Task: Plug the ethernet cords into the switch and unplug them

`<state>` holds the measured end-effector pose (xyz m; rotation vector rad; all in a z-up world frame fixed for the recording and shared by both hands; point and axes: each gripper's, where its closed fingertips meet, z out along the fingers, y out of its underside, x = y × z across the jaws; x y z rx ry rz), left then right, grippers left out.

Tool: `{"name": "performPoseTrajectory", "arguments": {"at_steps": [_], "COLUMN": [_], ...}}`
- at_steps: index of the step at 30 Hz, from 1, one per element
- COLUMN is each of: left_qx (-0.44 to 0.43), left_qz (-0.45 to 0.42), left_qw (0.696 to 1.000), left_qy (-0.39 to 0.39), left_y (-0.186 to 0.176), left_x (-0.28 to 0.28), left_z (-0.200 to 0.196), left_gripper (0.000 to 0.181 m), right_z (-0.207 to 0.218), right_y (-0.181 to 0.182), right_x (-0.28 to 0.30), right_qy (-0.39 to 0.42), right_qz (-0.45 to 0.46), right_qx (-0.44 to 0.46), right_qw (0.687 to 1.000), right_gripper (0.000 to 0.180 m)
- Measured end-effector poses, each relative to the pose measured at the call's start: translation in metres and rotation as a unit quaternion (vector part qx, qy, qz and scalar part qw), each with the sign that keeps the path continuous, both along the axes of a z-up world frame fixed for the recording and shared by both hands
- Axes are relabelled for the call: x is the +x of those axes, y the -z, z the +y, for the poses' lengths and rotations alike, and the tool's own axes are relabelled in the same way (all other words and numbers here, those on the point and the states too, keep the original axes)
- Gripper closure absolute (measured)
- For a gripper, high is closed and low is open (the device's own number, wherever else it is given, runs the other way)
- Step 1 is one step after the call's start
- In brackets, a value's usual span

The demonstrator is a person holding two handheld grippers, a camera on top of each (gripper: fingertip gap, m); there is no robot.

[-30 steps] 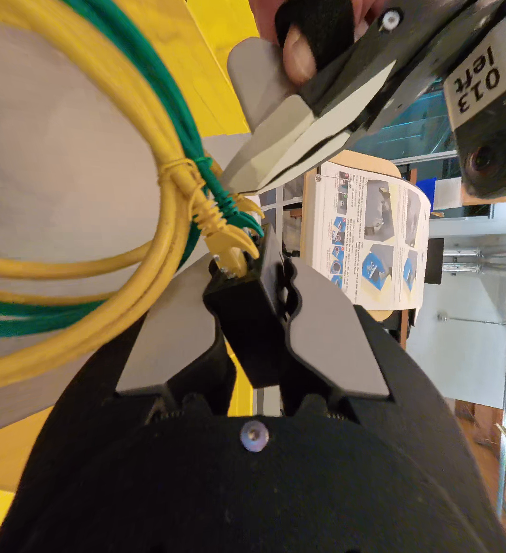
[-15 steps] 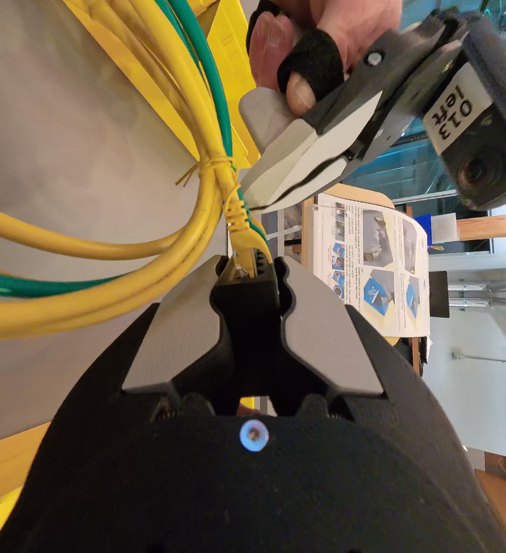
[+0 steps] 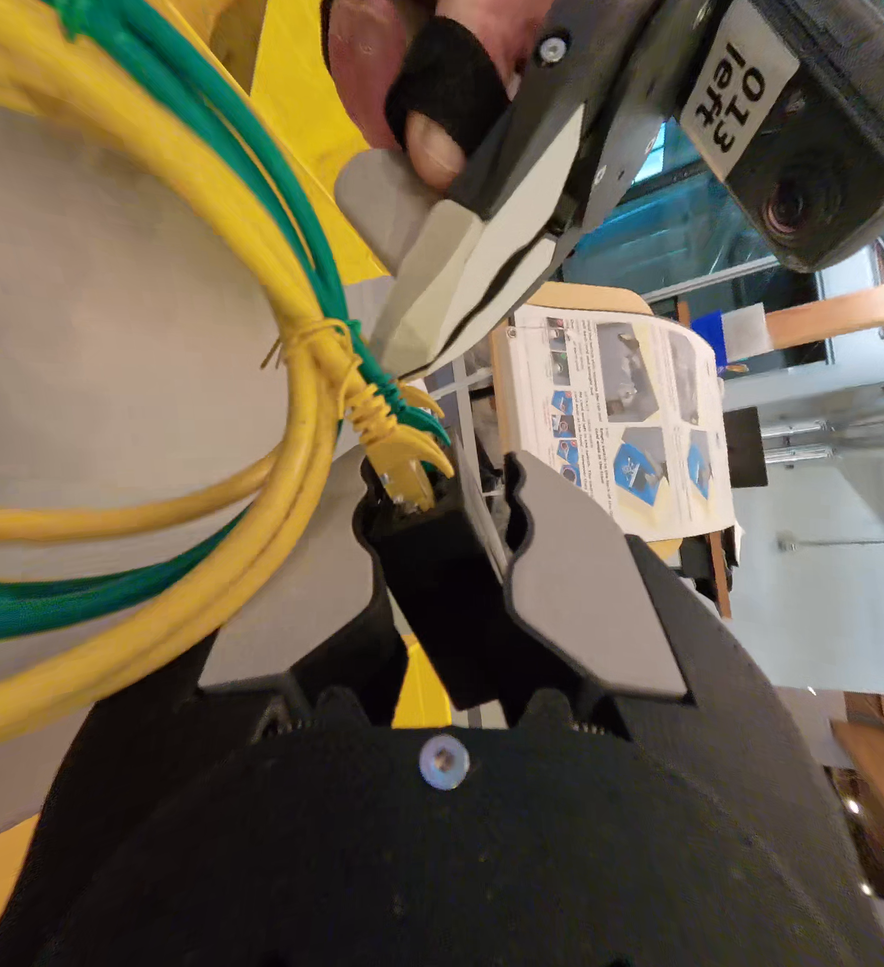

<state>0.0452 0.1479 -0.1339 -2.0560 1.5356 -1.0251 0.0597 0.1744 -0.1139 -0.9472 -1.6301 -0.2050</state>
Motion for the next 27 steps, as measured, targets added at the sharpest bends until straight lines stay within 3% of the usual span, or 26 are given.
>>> {"name": "performPoseTrajectory", "arguments": {"at_steps": [2, 11, 22, 27], "left_qx": [0.010, 0.054, 0.094, 0.097], "left_qz": [0.000, -0.010, -0.017, -0.016], "left_qw": [1.000, 0.998, 0.994, 0.994], "left_qy": [-0.017, -0.031, -0.043, -0.042], "left_y": [0.002, -0.011, -0.018, -0.017], "left_x": [0.000, 0.004, 0.020, 0.025], "left_z": [0.004, 0.013, 0.019, 0.018], "left_gripper": [0.171, 0.171, 0.170, 0.170], "right_z": [0.006, 0.023, 0.036, 0.034], "right_y": [-0.007, -0.025, -0.012, -0.005], "right_x": [-0.001, 0.010, 0.032, 0.037], "right_qy": [0.025, 0.097, 0.130, 0.127], "right_qz": [0.019, 0.093, 0.165, 0.174], "right_qx": [-0.002, -0.080, -0.266, -0.311], "right_qw": [0.999, 0.988, 0.941, 0.926], "right_gripper": [0.120, 0.099, 0.092, 0.094]}}
